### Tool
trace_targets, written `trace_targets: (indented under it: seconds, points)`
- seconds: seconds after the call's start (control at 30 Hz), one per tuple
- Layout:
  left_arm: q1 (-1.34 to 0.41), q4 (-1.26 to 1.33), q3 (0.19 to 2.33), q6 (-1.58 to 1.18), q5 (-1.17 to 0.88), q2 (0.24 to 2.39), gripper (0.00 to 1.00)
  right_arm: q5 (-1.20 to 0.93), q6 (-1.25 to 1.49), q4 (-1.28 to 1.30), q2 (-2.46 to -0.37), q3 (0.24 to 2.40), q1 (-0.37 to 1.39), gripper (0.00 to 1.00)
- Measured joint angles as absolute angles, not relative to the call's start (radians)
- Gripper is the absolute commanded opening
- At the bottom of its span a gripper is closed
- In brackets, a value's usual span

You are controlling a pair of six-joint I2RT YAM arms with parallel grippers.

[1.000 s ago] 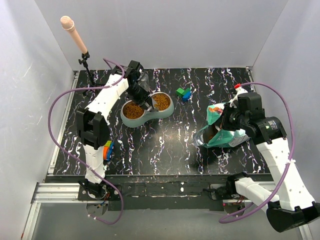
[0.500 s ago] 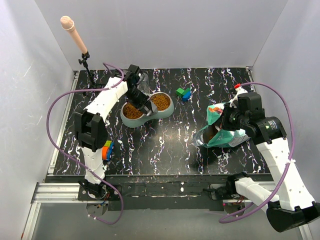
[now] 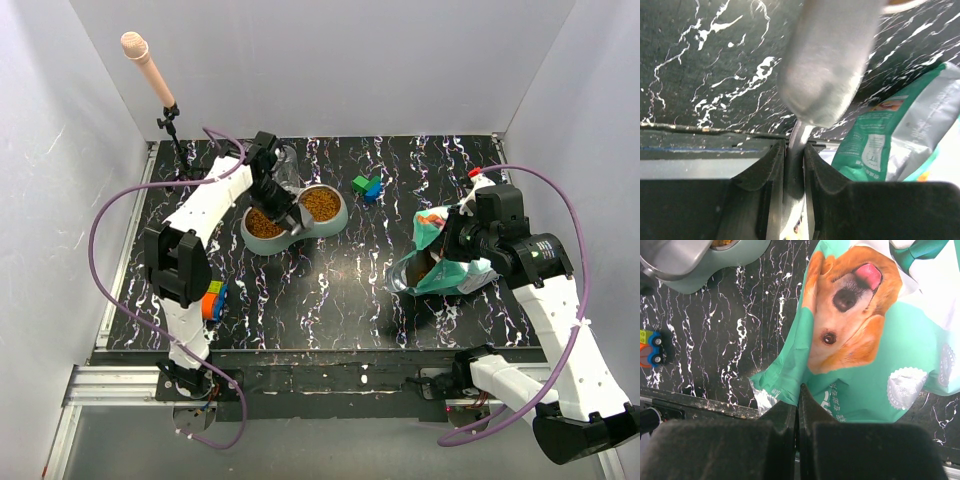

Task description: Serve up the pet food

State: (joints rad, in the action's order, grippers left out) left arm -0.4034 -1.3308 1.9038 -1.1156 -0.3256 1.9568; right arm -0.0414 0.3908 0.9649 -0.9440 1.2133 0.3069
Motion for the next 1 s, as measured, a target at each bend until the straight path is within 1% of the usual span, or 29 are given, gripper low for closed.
trace_targets:
  seconds: [0.1,0.3,0.4,0.57,0.7,0.83,1.0]
  points:
    - [-0.403,-1.329,1.824,-1.108,-0.348,1.945,0.0,-0.041,0.391,0.967,-0.944,1.215,0.307,0.01]
    - [-0.404,-1.342,1.901,-1.082,-0.35,1.945,0.0,-0.041,0.39,0.976,-0.954,1.227,0.307,0.01]
    - [-0.405,-1.326,1.887,-1.049,-0.369,1.917,0.0,-0.041,0.389,0.979,-0.959,1.231,0.307,0.01]
    - [-0.432,-1.229,1.645,-1.023,-0.446,1.744,0.0,-0.029,0.376,1.003,-0.983,1.267,0.307,0.01]
    - [-0.523,-1.094,1.515,-0.997,-0.505,1.644,0.0,-0.007,0.357,1.037,-1.013,1.317,0.305,0.01]
    - [-0.622,-0.964,1.448,-0.928,-0.537,1.637,0.0,0.014,0.34,1.07,-1.037,1.363,0.302,0.01]
    - [-0.627,-0.908,1.387,-0.812,-0.542,1.669,0.0,0.034,0.332,1.121,-1.048,1.412,0.301,0.01]
